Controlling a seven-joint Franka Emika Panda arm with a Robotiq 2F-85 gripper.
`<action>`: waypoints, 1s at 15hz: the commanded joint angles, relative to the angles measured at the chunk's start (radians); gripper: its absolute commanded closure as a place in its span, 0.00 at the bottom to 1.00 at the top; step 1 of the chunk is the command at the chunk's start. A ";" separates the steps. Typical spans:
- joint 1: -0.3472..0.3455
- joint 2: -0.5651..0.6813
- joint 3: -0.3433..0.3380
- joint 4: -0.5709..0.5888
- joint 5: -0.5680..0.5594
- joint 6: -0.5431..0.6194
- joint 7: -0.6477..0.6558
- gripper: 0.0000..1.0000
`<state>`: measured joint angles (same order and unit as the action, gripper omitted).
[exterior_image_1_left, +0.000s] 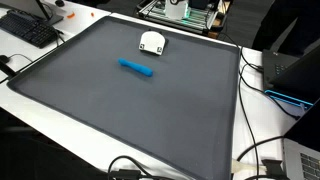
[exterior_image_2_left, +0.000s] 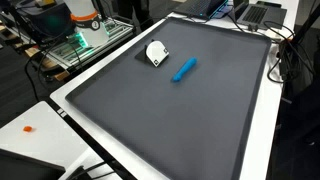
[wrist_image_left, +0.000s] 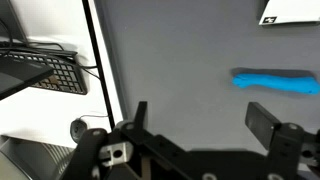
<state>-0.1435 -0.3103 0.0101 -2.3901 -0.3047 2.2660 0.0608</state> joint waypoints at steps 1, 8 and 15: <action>0.015 0.001 -0.013 0.002 -0.004 -0.004 0.003 0.00; 0.024 0.003 0.018 -0.015 0.031 -0.051 0.125 0.00; 0.075 0.027 0.071 -0.053 0.207 -0.174 0.466 0.00</action>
<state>-0.0886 -0.2914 0.0745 -2.4201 -0.1844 2.1270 0.4317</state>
